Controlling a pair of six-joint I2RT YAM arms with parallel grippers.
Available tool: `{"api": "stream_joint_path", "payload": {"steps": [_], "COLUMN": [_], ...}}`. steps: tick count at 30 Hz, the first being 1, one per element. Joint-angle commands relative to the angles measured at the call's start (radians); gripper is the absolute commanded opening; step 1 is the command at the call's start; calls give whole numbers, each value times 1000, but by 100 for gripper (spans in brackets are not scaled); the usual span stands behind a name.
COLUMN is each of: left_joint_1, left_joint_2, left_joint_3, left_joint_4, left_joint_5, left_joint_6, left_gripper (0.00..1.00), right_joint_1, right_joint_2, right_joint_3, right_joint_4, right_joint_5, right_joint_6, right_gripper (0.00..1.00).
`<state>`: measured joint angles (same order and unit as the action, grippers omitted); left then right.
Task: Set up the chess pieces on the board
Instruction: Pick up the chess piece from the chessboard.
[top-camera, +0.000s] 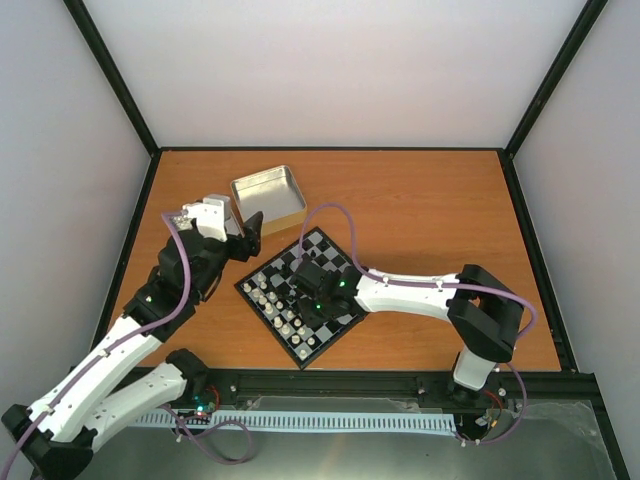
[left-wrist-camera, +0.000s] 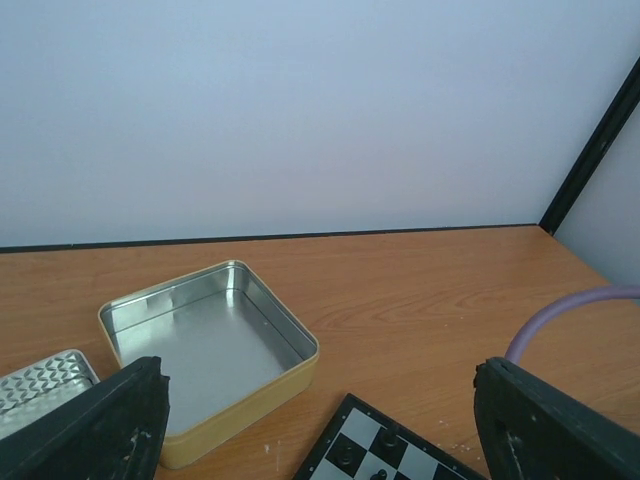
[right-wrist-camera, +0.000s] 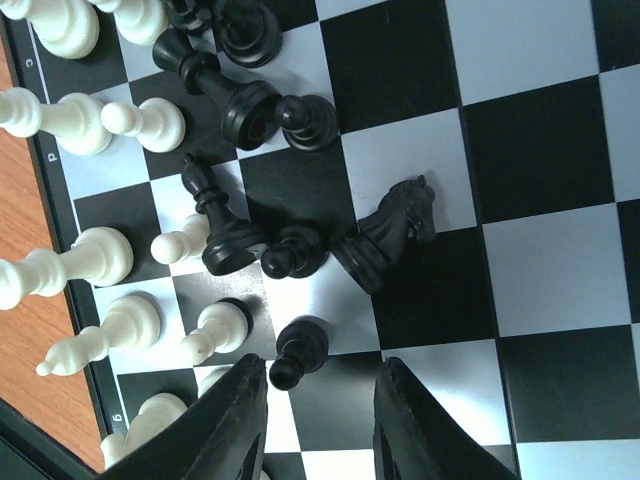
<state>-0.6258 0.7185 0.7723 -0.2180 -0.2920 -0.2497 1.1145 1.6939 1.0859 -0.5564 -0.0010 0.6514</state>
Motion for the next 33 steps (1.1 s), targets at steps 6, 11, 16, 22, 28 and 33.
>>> {"api": "stream_joint_path", "payload": {"steps": [6,11,16,22,28,33], "left_joint_1": [-6,-6,-6,-6,-6,-6], "left_joint_2": [30,36,35,38,46,58], "left_joint_3": [16,26,37,48,68,88], "left_joint_4": [53,48,39,36,29,34], "left_joint_5": [-3,-3,-2,4,6,11], "left_joint_6": [11,12,9,10,23,34], "left_gripper": [87,87,88,88,88,88], "right_joint_1": [10,10,10,10,10,11], "right_joint_2": [7,13,27,48,70,39], "right_joint_3": [6,9,6,8,20,6], "right_joint_4": [15,38,38,46,36,34], "right_joint_5": [-54,-47,-28,-24,-15,19], "right_joint_6": [-28,-35,-18,-25,-24,-23], "right_gripper": [31,30,23,20,19,9]}}
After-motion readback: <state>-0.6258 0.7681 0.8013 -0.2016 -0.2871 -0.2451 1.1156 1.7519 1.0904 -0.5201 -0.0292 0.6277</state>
